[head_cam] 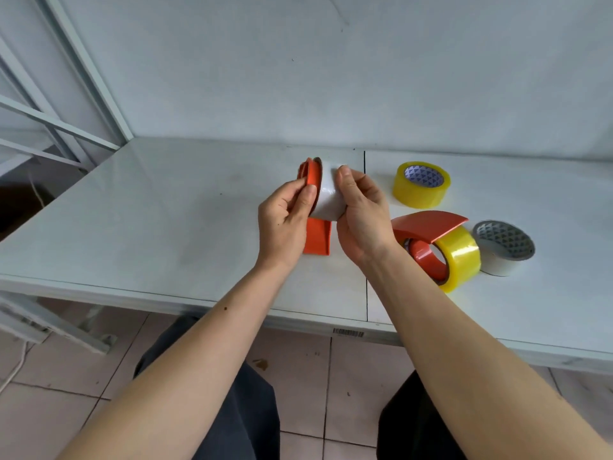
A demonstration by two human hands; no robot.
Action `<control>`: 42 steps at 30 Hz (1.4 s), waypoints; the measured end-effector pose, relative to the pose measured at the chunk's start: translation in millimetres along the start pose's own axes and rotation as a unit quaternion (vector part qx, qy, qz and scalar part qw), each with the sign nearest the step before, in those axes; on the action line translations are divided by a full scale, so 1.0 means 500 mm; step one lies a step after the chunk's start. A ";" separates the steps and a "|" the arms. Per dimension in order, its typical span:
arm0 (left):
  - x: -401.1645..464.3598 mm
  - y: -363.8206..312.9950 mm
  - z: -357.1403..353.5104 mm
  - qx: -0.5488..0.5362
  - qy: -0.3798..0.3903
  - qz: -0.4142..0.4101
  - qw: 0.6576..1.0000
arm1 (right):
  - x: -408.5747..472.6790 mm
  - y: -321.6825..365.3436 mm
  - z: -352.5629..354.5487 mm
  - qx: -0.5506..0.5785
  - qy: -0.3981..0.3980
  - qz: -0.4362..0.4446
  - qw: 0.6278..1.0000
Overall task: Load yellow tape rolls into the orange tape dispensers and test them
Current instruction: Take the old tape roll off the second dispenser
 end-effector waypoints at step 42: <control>0.038 -0.052 -0.203 -0.121 -0.040 0.080 0.989 | -0.088 0.365 0.318 -0.637 -0.266 0.205 0.694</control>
Point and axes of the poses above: each hand's wrist, its own x-axis towards the middle knuckle, its own z-axis out of the back of the hand, y = z × x, the point moved 7 cm from there along x, towards the middle knuckle, and after that the axes turned 3 degrees about -z, right-handed, at the moved point
